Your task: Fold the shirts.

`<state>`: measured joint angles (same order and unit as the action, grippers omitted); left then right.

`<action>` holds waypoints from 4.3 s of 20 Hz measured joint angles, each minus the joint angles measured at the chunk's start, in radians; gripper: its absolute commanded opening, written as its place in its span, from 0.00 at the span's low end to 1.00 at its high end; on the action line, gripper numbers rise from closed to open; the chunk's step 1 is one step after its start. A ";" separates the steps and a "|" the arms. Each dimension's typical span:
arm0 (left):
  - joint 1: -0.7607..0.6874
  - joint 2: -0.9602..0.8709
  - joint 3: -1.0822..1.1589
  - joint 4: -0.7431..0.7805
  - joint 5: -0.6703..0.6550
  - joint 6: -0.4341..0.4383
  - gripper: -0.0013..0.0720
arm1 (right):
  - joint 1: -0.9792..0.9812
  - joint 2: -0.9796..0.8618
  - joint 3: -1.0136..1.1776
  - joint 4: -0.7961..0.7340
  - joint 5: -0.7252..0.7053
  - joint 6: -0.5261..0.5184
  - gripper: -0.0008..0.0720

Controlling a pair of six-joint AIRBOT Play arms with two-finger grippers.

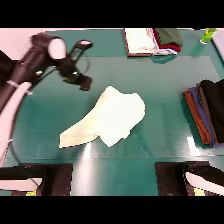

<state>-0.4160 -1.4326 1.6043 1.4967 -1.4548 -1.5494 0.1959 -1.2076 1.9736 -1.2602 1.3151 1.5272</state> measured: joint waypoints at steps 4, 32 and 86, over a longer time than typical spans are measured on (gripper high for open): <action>0.090 0.218 -0.358 0.019 0.029 -0.031 0.84 | 0.000 -0.001 0.000 0.000 0.001 0.000 0.04; 0.126 0.366 -0.693 0.047 0.256 -0.060 0.05 | 0.000 0.065 -0.437 0.002 -0.126 0.000 0.04; 0.125 0.528 0.405 0.066 0.165 -0.049 0.05 | 0.019 0.183 0.036 -0.142 -0.037 -0.148 0.03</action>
<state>-0.2913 -0.9051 2.0094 1.5631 -1.2896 -1.5986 0.2153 -1.0241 2.0098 -1.4021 1.2778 1.3792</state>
